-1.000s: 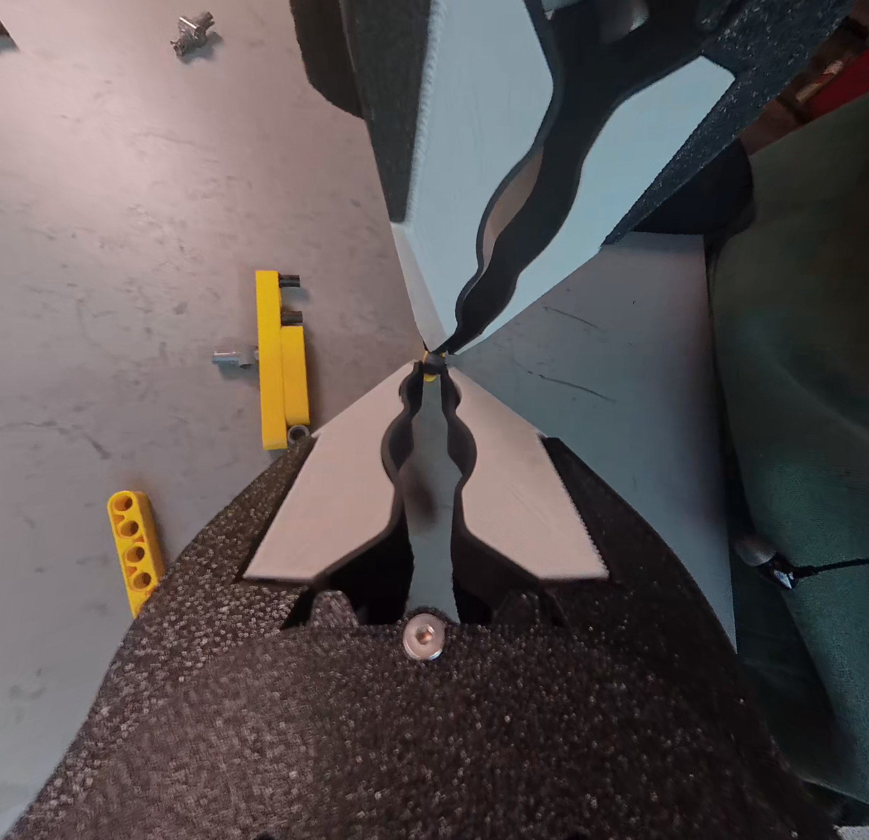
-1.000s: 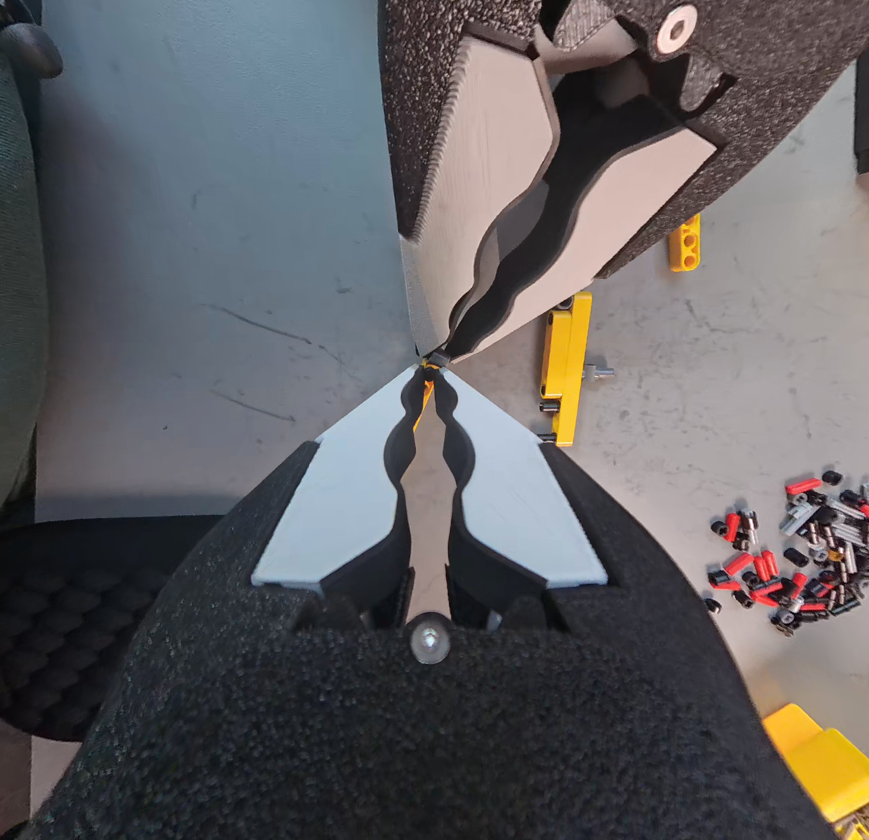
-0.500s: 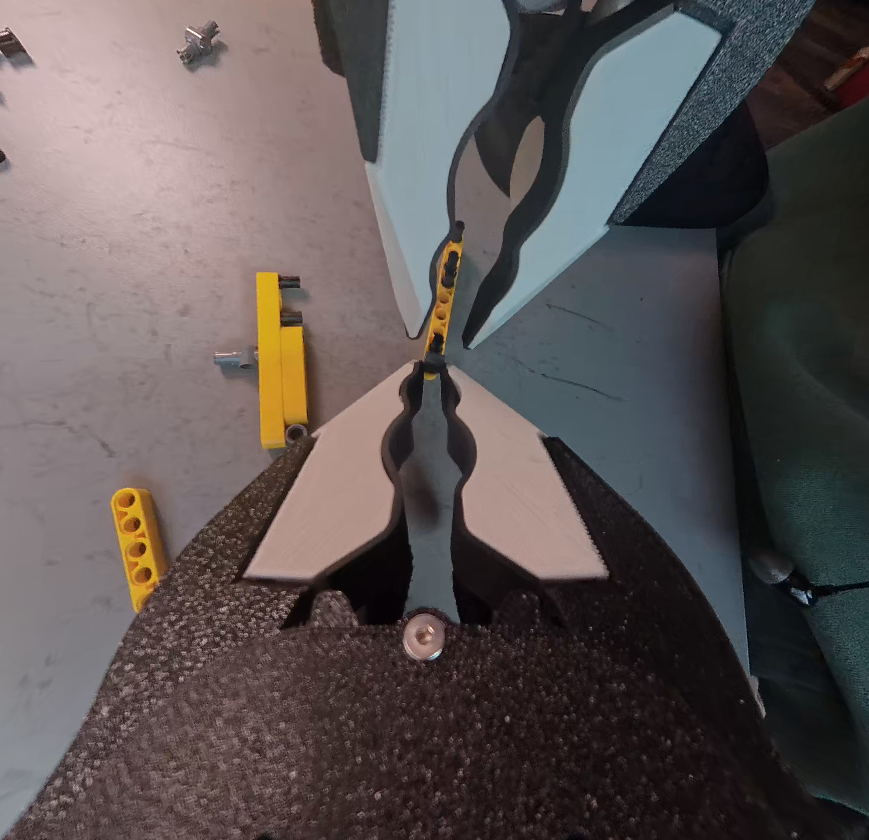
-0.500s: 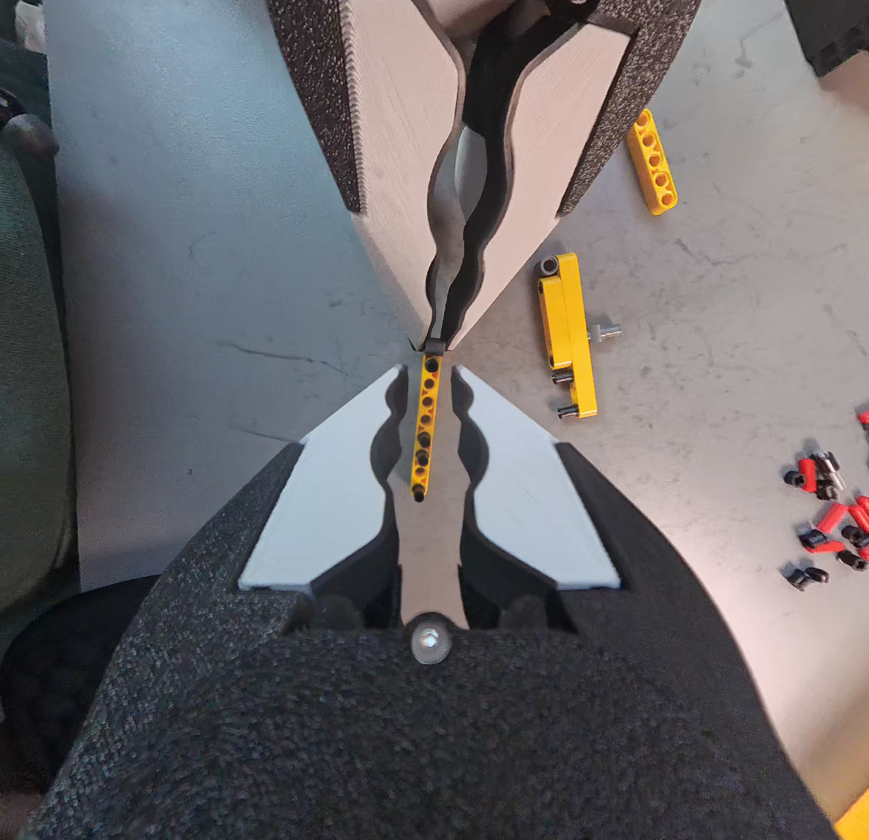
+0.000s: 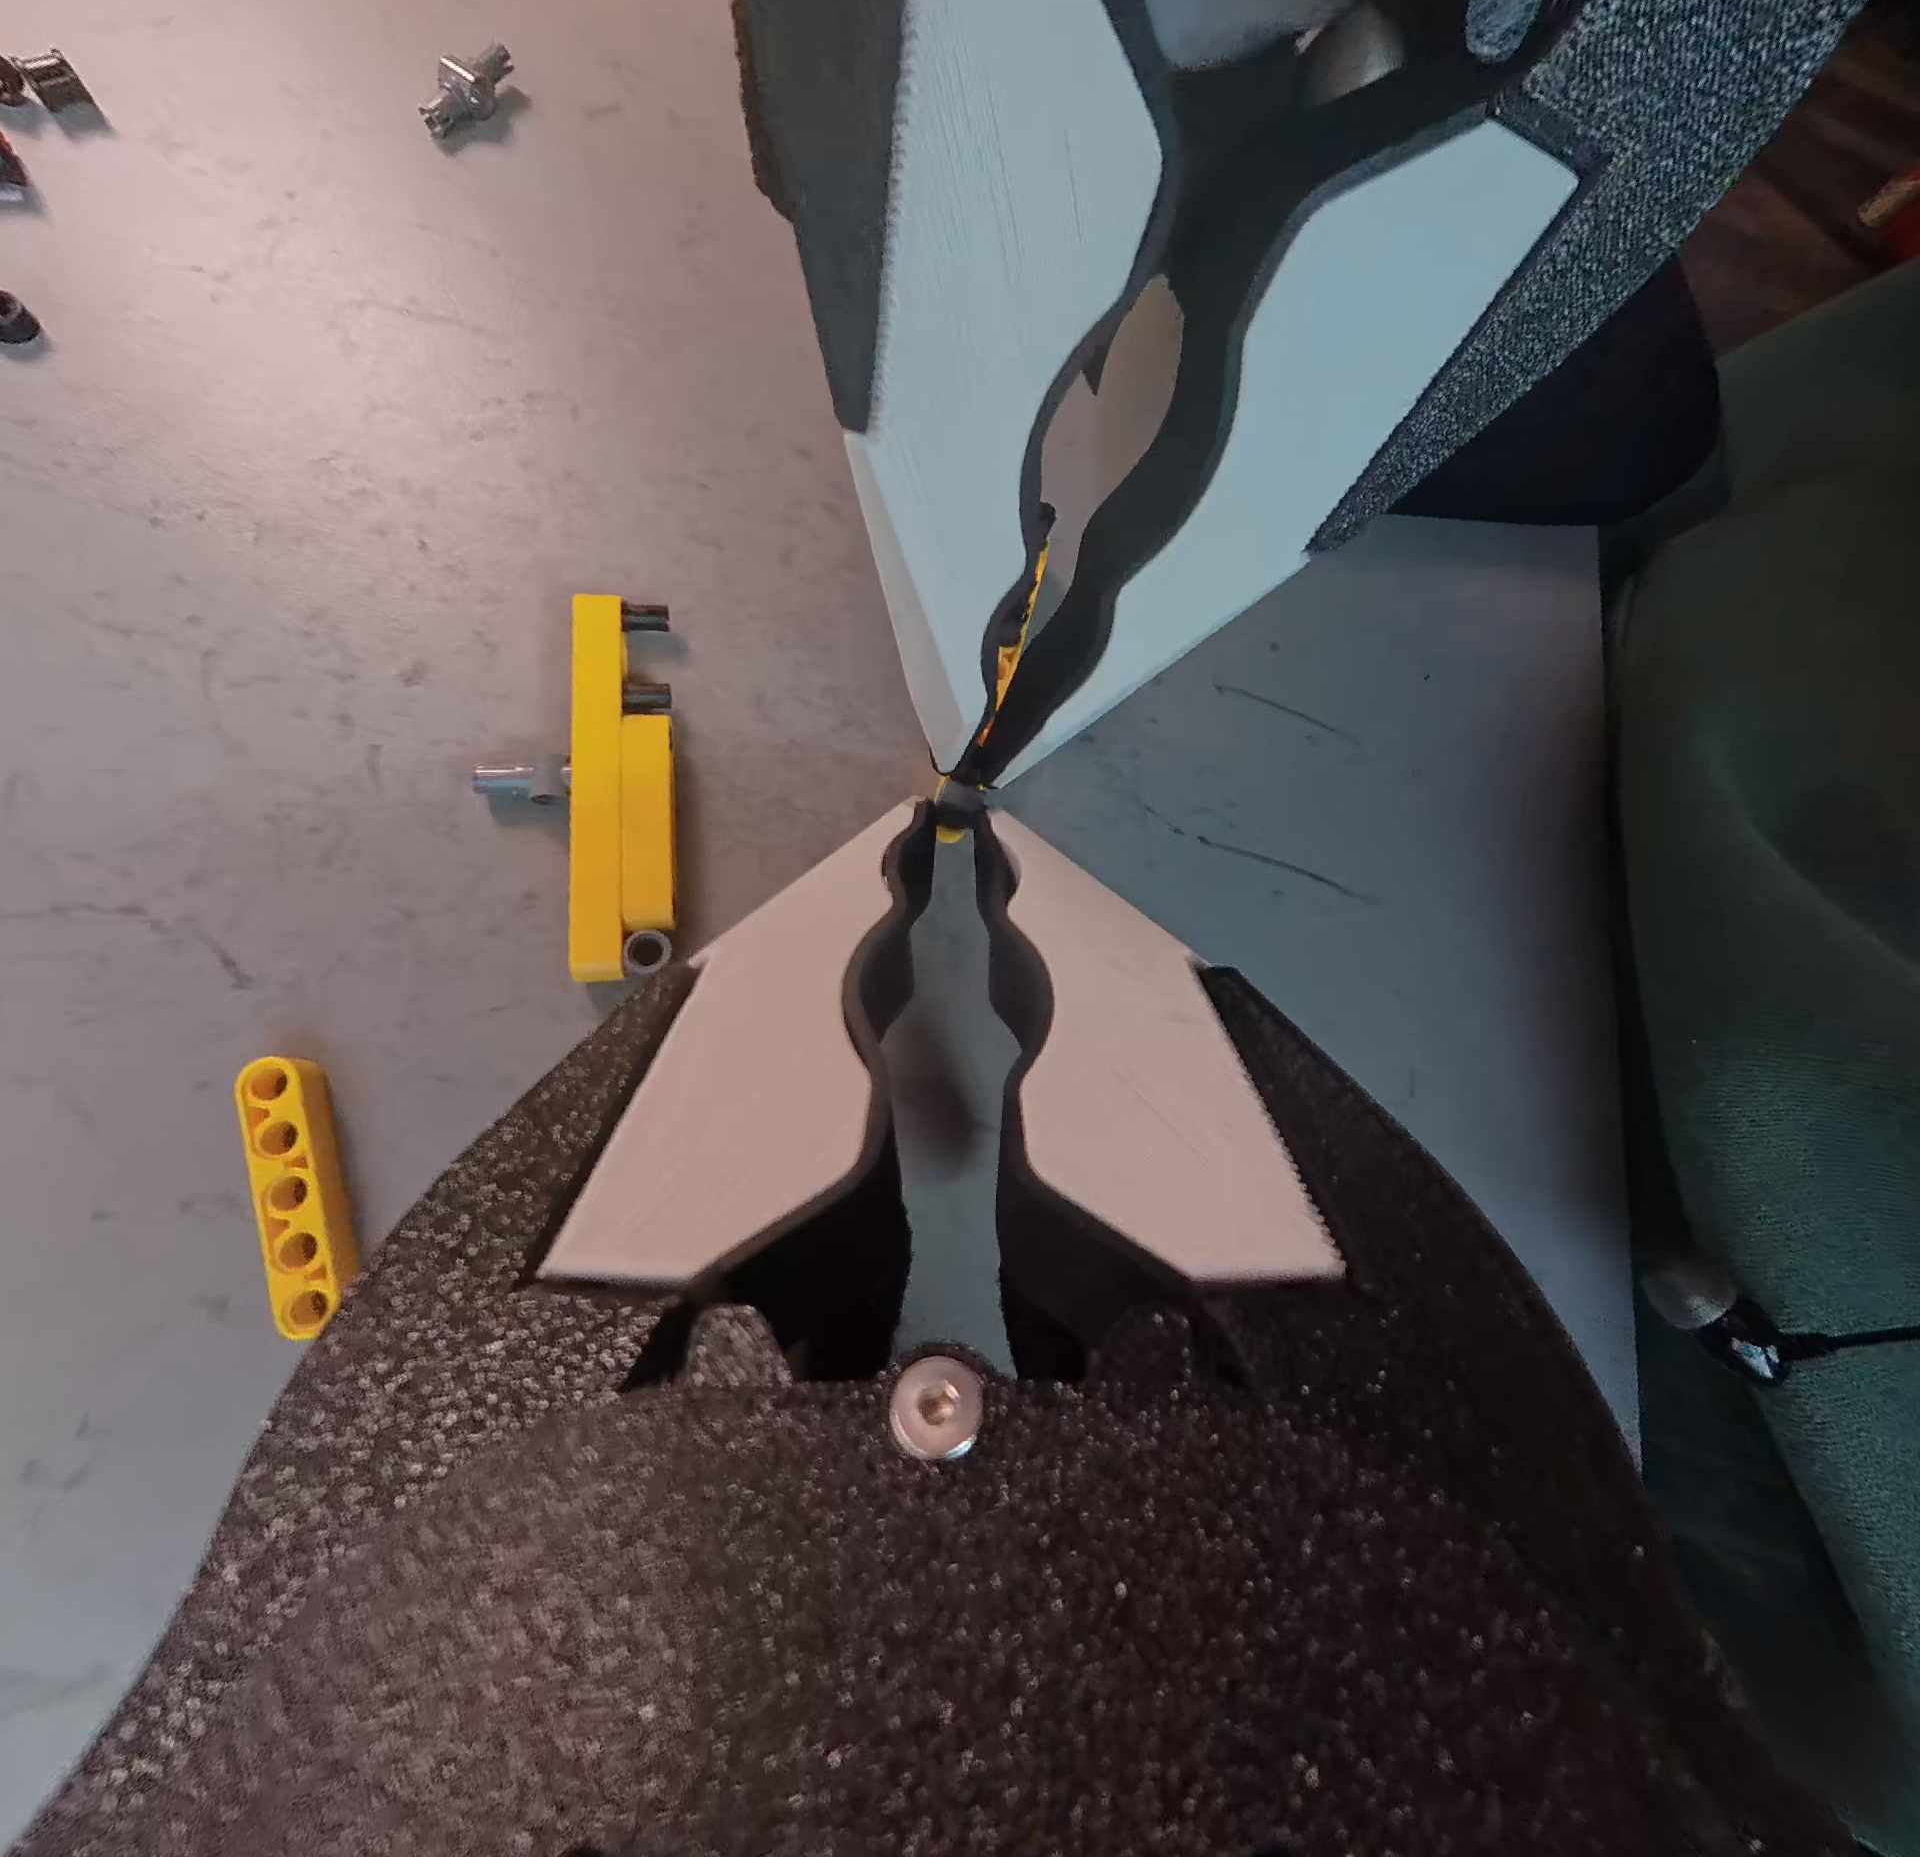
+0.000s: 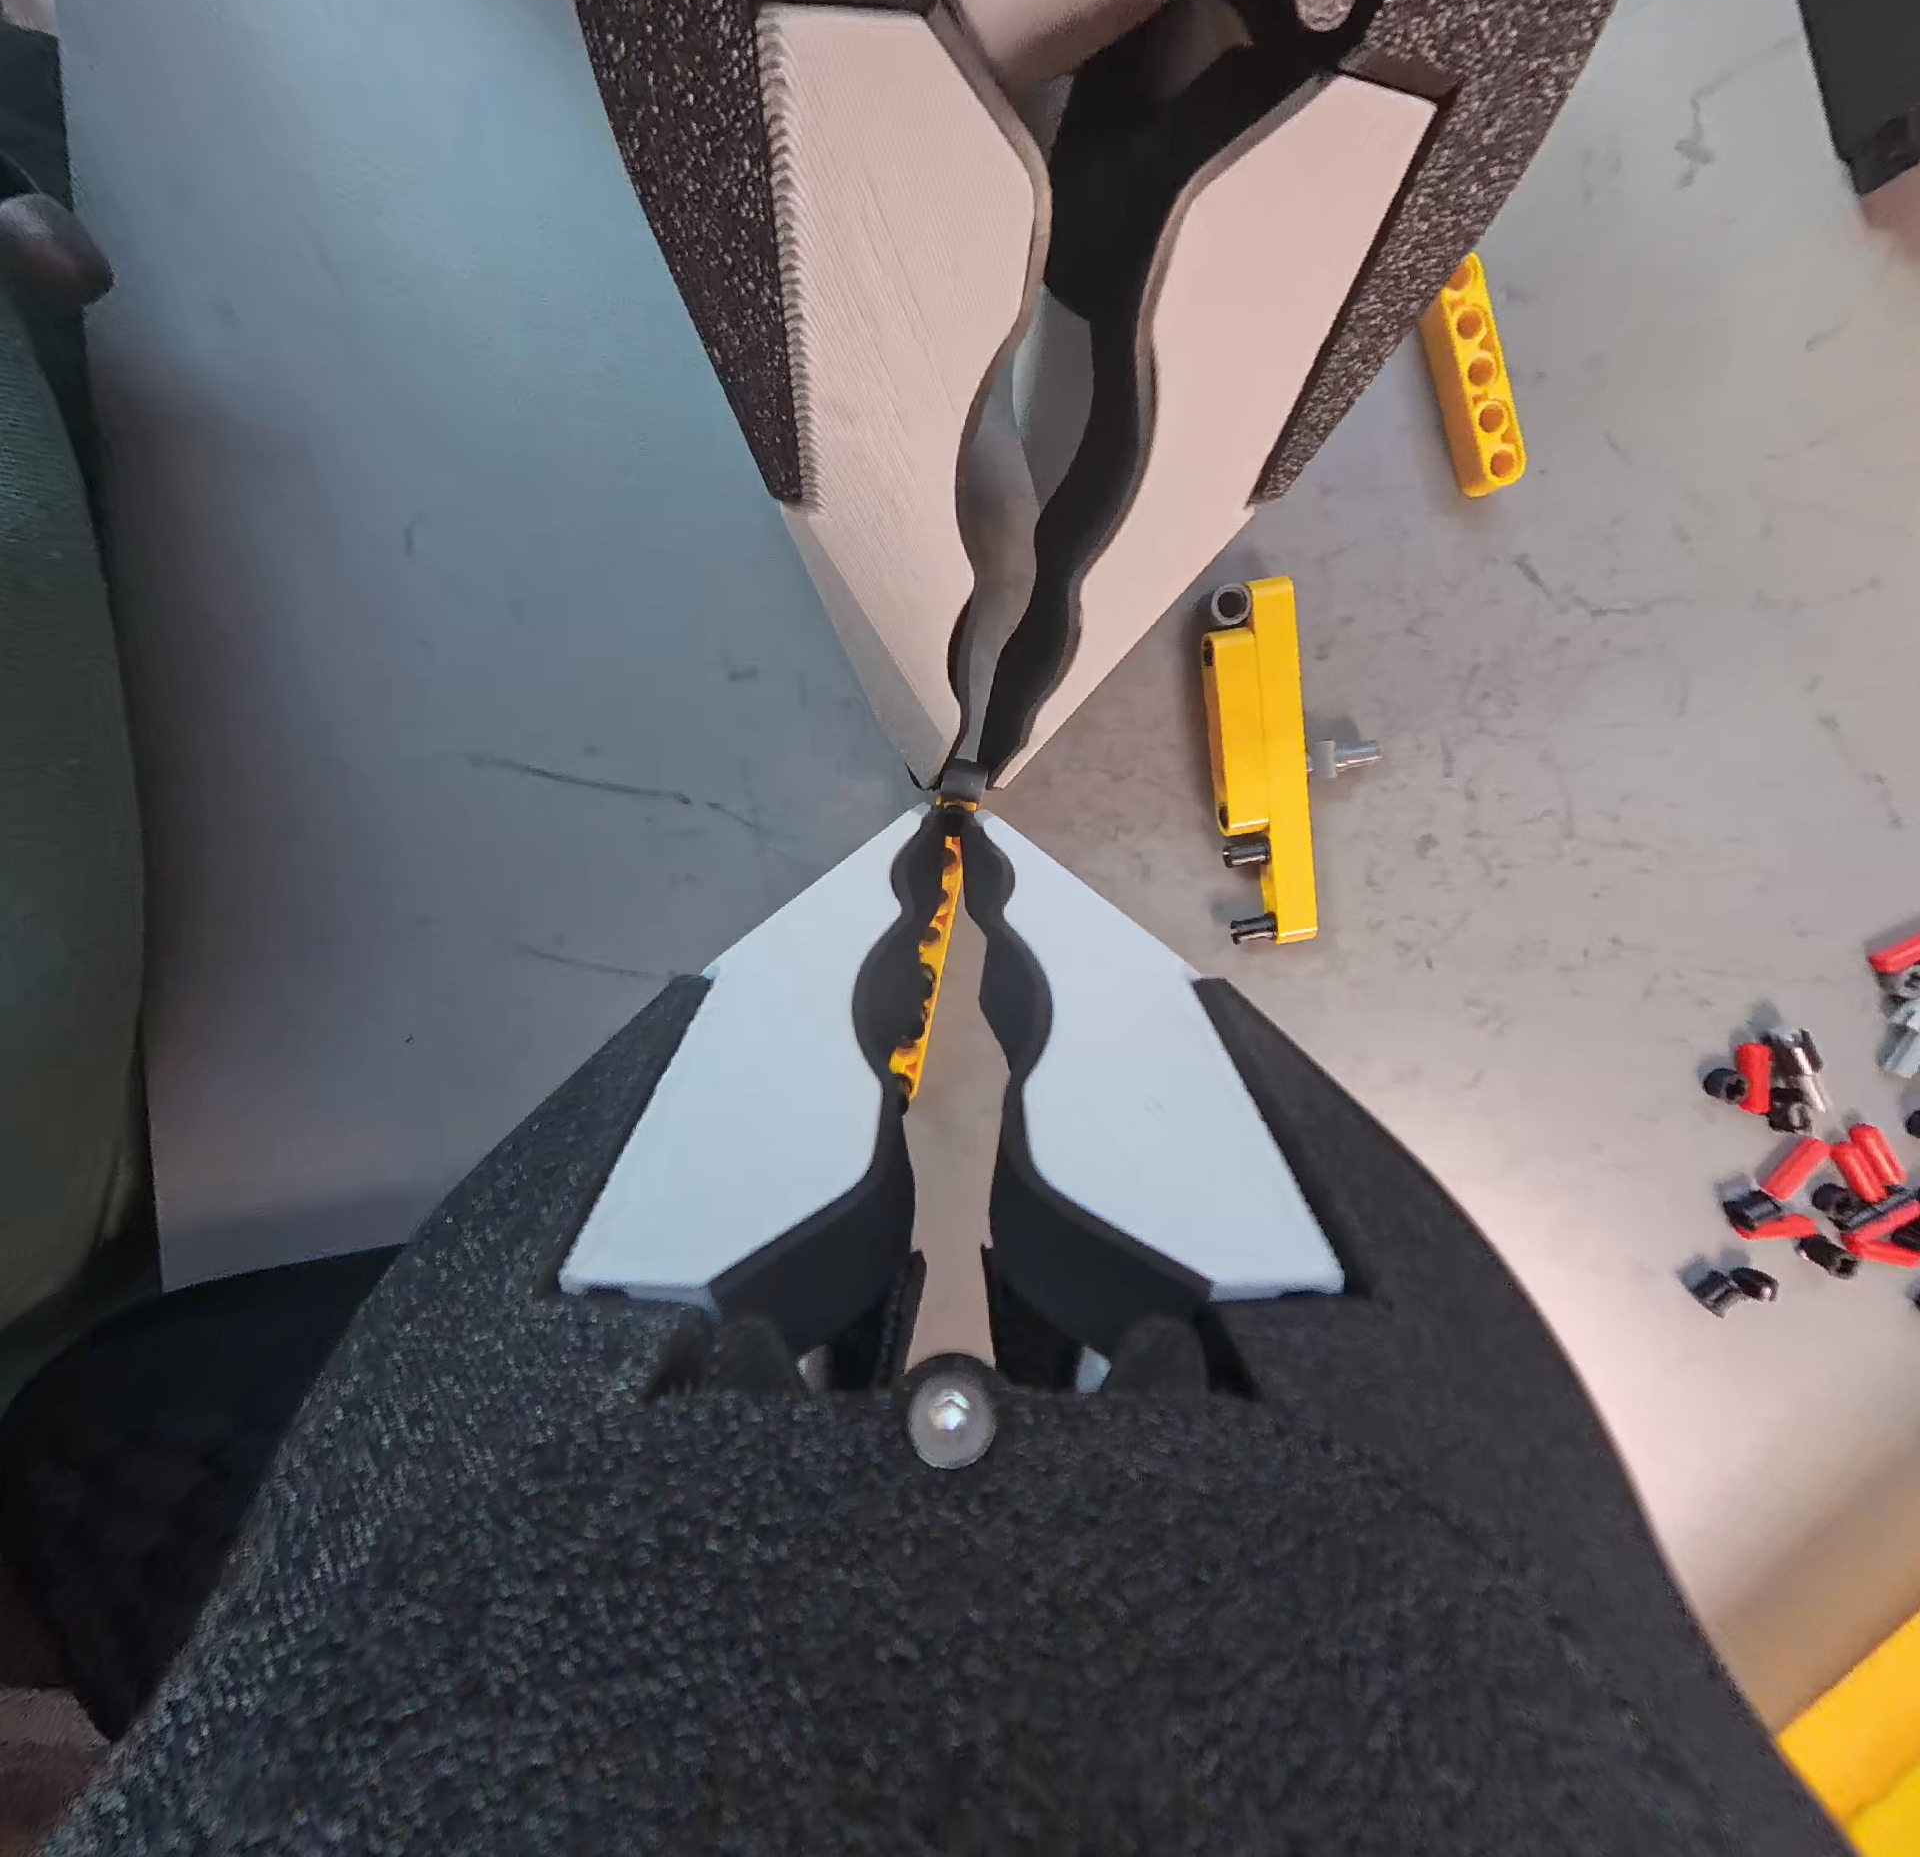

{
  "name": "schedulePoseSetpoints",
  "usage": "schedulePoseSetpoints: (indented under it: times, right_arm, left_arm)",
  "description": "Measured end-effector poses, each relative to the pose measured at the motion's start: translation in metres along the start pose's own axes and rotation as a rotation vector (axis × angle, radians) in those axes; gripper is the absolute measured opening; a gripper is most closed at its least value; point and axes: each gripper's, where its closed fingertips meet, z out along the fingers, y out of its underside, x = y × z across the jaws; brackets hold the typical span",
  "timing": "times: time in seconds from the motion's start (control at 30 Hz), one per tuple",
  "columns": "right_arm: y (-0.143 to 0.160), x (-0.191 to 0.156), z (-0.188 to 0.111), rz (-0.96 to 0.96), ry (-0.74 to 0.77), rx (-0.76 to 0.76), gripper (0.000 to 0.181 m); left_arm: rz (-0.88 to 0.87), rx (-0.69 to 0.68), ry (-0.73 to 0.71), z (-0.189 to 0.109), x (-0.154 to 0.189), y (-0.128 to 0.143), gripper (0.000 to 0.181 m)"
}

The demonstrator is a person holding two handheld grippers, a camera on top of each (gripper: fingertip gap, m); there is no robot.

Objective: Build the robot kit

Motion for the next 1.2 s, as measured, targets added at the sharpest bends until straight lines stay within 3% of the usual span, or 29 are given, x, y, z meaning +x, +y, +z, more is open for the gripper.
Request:
schedulePoseSetpoints:
  times: [0.2, 0.3, 0.4, 0.53, 0.7, 0.97, 1.1, 1.2]
  right_arm:
    - [0.000, 0.000, 0.000, 0.019, -0.012, 0.004, 0.002]
    - [-0.001, 0.001, -0.001, 0.042, 0.013, 0.077, 0.004]
    - [0.006, -0.003, -0.005, 0.043, 0.015, 0.148, 0.025]
    - [0.033, 0.000, -0.013, 0.087, 0.082, 0.192, 0.029]
    - [0.051, 0.009, -0.018, 0.174, 0.127, 0.275, 0.021]
    - [0.037, 0.010, -0.013, 0.053, 0.098, 0.335, 0.014]
    - [0.031, 0.010, -0.011, 0.022, 0.072, 0.359, 0.008]
    - [0.028, 0.009, -0.010, 0.001, 0.053, 0.371, 0.007]
  left_arm:
    - [-0.012, 0.002, -0.001, 0.000, 0.000, 0.000, 0.007]
    - [-0.003, 0.002, -0.003, 0.000, 0.000, 0.000, 0.007]
    - [0.016, 0.002, -0.018, 0.000, 0.000, 0.000, 0.007]
    - [0.034, 0.003, -0.035, 0.000, 0.000, 0.000, 0.007]
    - [0.062, -0.009, -0.044, 0.001, 0.002, 0.002, 0.008]
    - [0.092, -0.026, -0.044, -0.004, 0.001, 0.006, 0.014]
    - [0.098, -0.003, -0.019, -0.019, 0.000, 0.007, 0.015]
    - [0.058, 0.043, -0.104, -0.040, -0.022, 0.006, 0.014]
